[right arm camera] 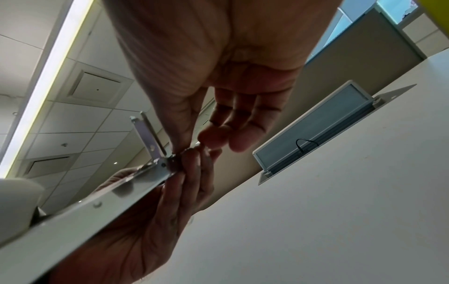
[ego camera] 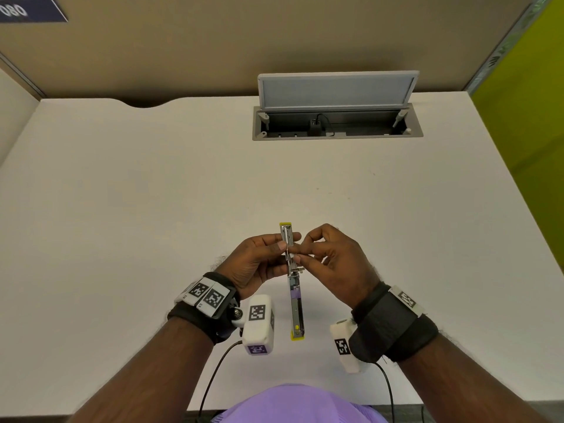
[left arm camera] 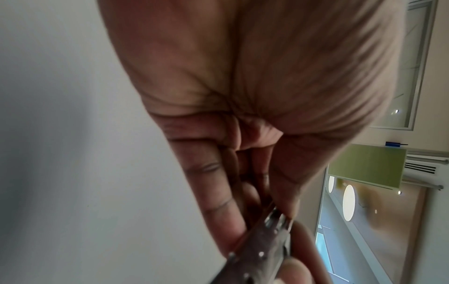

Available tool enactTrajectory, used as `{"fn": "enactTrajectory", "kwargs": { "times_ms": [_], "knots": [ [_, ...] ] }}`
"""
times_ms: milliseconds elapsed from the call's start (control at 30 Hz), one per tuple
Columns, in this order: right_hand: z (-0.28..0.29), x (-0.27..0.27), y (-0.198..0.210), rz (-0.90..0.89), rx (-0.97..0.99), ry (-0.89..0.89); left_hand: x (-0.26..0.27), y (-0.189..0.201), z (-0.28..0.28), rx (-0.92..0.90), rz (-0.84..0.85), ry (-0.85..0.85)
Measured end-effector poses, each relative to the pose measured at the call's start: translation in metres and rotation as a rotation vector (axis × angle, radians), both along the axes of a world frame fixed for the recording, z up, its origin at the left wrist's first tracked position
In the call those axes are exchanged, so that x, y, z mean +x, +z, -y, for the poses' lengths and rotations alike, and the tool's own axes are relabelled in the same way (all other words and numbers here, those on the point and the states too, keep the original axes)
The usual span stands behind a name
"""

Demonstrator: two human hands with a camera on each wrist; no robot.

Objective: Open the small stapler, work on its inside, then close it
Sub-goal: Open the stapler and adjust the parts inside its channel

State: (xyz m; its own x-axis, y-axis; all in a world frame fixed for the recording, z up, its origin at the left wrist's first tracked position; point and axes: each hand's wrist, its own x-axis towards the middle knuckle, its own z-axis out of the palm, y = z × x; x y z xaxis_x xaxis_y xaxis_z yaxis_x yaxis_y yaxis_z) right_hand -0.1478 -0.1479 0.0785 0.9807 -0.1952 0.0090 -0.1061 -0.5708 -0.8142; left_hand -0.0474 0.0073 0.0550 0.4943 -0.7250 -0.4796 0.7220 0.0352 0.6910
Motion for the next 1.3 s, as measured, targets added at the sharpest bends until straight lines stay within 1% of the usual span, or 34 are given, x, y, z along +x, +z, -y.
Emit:
{"fn": "enactTrajectory", "kwargs": {
  "times_ms": [100,200,333,500,567,700,833,967,1133,1300],
  "knots": [
    [-0.001,-0.001,0.0,0.008,-0.065,0.0,0.0,0.001,0.001,0.002,0.004,0.001],
    [0.0,-0.001,0.0,0.013,-0.082,-0.002,0.0,0.001,0.002,-0.004,0.005,-0.002],
    [0.002,0.0,0.003,-0.012,-0.017,-0.018,-0.001,0.001,0.003,-0.016,0.009,-0.007],
    [0.004,0.001,0.003,-0.047,0.116,-0.082,-0.001,0.001,0.003,-0.014,0.02,0.001],
    [0.004,0.001,0.003,-0.055,0.107,-0.07,0.0,0.001,0.004,-0.011,0.026,0.001],
    [0.003,0.002,0.01,-0.036,0.007,-0.021,0.0,-0.001,0.004,-0.012,0.023,-0.006],
    [0.005,0.001,0.018,-0.071,-0.277,0.068,0.0,-0.002,0.003,-0.007,0.04,-0.027],
    [0.004,0.003,0.029,-0.111,-0.454,0.144,0.0,-0.004,0.003,0.013,0.063,-0.053],
    [0.003,0.011,0.041,-0.229,-0.552,0.232,-0.002,-0.004,0.005,0.036,0.089,-0.079],
    [0.009,0.018,0.038,-0.256,-0.513,0.28,-0.004,-0.003,0.005,0.039,0.088,-0.087]
  ]
}}
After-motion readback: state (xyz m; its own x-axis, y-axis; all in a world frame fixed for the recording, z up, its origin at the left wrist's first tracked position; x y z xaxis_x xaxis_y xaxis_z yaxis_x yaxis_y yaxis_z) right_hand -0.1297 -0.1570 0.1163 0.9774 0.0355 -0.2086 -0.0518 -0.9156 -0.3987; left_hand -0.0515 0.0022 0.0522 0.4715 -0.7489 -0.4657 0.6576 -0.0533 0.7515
